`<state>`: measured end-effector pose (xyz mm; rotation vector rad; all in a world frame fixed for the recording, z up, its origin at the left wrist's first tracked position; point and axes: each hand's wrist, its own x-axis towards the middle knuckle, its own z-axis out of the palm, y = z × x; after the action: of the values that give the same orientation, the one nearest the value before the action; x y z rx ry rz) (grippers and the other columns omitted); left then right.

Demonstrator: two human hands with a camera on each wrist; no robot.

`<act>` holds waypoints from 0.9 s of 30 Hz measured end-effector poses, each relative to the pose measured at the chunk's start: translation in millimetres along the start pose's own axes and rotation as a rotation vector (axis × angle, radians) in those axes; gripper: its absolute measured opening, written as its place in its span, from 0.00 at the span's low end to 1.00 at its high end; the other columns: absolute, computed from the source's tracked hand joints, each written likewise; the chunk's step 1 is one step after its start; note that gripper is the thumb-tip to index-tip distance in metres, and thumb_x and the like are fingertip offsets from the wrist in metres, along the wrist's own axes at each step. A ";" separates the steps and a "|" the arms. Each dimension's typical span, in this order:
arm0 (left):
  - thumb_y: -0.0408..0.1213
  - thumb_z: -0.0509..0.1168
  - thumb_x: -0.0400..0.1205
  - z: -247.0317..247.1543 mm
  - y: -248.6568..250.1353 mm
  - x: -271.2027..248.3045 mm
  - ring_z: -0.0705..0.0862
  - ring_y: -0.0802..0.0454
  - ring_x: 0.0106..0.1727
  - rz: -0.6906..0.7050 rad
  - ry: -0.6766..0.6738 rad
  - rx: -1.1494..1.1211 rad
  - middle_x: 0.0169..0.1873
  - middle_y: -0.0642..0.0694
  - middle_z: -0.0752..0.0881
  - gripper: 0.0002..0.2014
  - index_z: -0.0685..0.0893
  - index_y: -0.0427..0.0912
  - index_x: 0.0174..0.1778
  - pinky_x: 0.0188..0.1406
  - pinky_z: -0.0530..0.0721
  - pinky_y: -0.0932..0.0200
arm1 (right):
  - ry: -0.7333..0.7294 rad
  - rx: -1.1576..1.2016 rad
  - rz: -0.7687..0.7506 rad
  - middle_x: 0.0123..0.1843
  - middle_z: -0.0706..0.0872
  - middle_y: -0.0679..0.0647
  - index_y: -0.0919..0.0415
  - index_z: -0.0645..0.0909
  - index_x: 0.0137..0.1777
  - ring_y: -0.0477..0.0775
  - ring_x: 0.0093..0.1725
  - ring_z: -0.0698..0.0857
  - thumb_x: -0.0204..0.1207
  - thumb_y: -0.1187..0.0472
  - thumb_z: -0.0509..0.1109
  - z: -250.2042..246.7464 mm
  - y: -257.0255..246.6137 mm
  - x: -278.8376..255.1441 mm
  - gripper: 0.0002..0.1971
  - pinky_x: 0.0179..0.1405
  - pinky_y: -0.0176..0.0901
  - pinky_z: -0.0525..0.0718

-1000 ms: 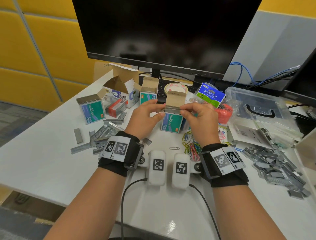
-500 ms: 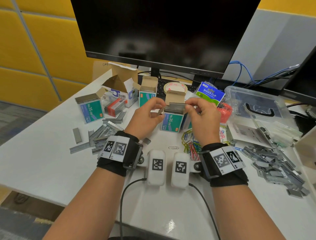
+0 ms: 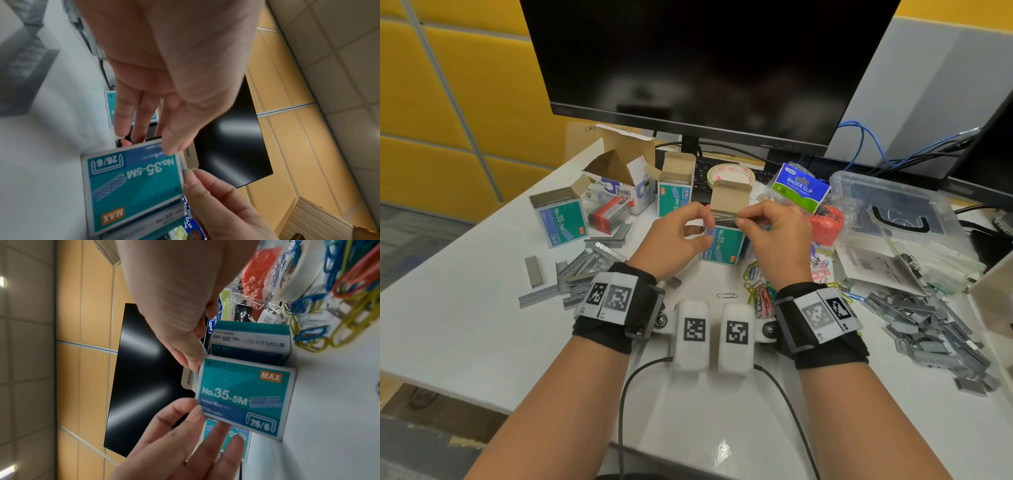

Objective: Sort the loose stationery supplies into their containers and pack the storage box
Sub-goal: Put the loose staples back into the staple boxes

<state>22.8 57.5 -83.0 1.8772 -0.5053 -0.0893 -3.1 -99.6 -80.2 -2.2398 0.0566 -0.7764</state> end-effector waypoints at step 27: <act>0.17 0.52 0.79 -21.7 5.0 -8.0 0.76 0.52 0.60 -0.216 0.096 0.381 0.61 0.47 0.78 0.21 0.81 0.45 0.56 0.58 0.76 0.57 | -0.189 -0.057 -0.020 0.61 0.80 0.47 0.56 0.88 0.55 0.49 0.61 0.64 0.79 0.55 0.66 -0.3 5.2 -1.8 0.11 0.53 0.35 0.60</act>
<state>20.7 78.3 -72.0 2.2942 -0.2633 -0.0474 -3.7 -103.1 -84.4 -2.3613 -0.0345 -0.5765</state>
